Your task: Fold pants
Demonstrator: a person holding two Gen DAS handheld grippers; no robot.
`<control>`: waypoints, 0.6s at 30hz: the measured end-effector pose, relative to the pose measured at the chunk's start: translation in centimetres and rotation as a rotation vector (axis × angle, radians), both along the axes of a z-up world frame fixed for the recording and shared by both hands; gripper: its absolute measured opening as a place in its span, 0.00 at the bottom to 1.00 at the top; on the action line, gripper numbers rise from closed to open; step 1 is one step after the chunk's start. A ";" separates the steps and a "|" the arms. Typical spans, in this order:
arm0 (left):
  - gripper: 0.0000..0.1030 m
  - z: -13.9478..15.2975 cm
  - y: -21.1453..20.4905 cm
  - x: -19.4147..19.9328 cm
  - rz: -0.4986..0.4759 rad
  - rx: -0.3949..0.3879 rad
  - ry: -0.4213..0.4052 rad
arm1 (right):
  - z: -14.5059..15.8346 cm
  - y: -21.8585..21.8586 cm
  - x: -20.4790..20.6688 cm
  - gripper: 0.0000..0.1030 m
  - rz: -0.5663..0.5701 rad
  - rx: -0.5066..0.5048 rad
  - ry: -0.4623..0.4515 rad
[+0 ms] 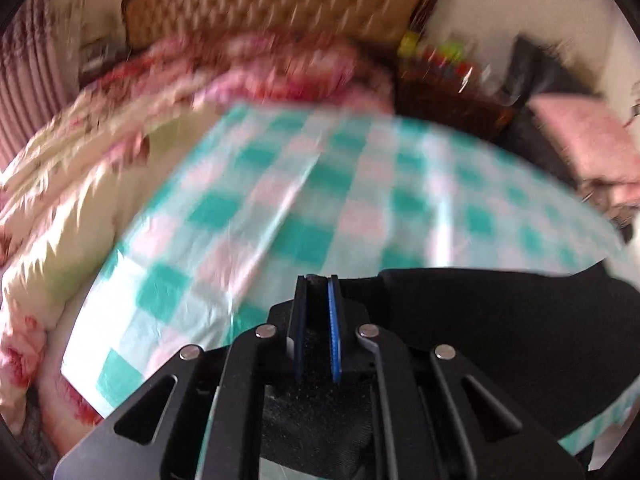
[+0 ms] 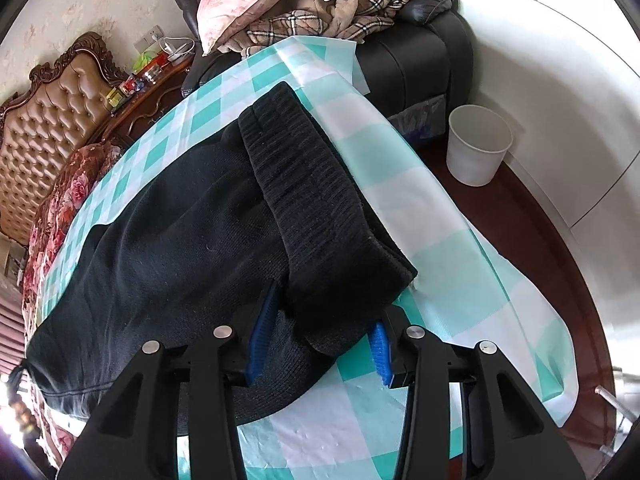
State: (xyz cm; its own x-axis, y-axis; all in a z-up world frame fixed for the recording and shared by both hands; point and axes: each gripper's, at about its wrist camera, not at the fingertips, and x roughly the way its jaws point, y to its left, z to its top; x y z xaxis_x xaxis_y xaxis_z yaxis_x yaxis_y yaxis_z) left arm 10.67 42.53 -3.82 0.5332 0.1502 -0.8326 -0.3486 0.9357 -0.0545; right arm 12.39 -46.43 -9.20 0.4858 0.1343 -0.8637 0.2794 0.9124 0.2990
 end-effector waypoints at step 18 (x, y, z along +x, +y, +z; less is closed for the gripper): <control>0.33 -4.7 -29.4 -10.3 -0.504 -0.711 -0.168 | 0.8 0.1 -2.0 0.50 -0.060 0.078 -0.050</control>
